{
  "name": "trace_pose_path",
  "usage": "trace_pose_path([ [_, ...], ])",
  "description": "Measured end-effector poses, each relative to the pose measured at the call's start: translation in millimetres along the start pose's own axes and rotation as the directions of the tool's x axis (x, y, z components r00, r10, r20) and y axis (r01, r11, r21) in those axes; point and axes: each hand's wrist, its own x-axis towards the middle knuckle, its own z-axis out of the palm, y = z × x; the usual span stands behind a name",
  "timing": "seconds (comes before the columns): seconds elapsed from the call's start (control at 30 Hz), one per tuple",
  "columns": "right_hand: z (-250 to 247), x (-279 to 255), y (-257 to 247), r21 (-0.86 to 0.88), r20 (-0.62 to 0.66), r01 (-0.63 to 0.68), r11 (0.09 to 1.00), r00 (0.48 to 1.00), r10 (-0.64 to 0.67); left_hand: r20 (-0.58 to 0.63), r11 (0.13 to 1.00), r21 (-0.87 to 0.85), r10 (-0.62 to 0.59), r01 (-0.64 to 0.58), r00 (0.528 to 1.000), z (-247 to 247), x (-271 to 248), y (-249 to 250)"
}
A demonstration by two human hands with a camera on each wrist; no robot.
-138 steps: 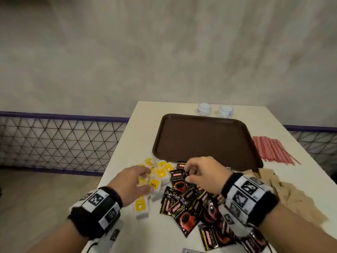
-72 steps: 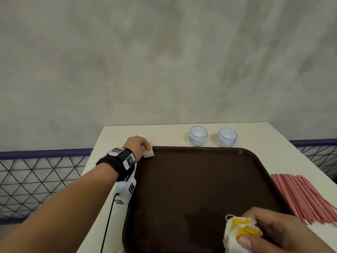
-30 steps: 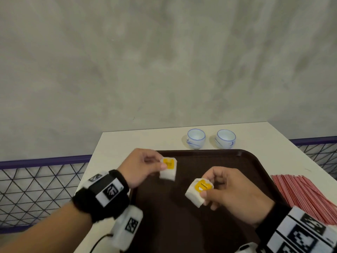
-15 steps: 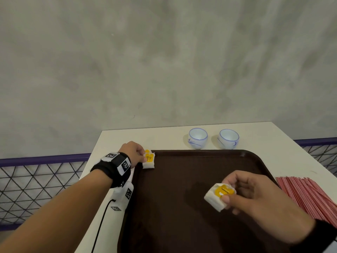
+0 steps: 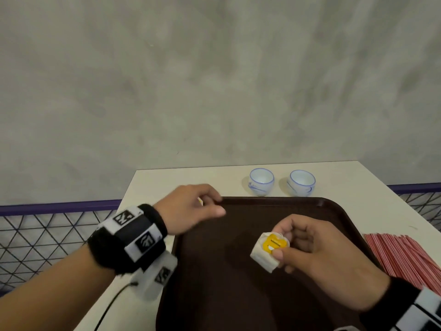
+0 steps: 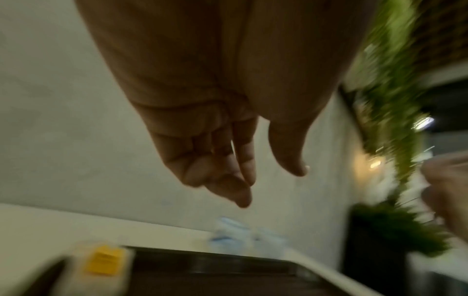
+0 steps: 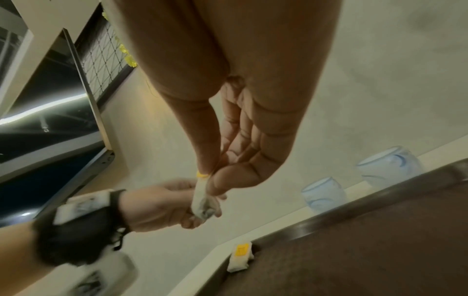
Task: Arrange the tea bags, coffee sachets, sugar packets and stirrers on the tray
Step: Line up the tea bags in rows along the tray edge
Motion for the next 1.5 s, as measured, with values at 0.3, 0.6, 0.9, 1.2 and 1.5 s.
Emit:
trace_pose_path([
  [0.3,15.5,2.4,-12.7,0.107,-0.024,0.026,0.994,0.999,-0.023,0.172,0.928,-0.37,0.122,-0.05,0.977,37.1,-38.6,34.7],
  [0.6,-11.5,-23.8,-1.6,-0.008,-0.037,-0.083,0.997,0.996,0.082,-0.117,0.96,-0.021,-0.279,0.278,0.953,12.0,28.8,-71.6],
  [0.9,-30.4,-38.9,12.5,-0.026,-0.027,-0.196,0.98,0.98,0.195,-0.178,0.927,0.082,-0.347,0.365,0.921,15.9,48.5,-88.7],
  [1.2,-34.9,-48.4,19.8,-0.04,-0.025,-0.234,0.971,0.972,0.233,-0.197,0.901,0.143,-0.381,0.41,0.904,11.9,43.5,-90.1],
  [1.5,-27.3,-78.8,-6.1,-0.103,-0.011,-0.069,0.992,0.998,0.068,-0.234,0.965,0.101,-0.215,0.243,0.948,-27.0,-67.1,-44.6],
])
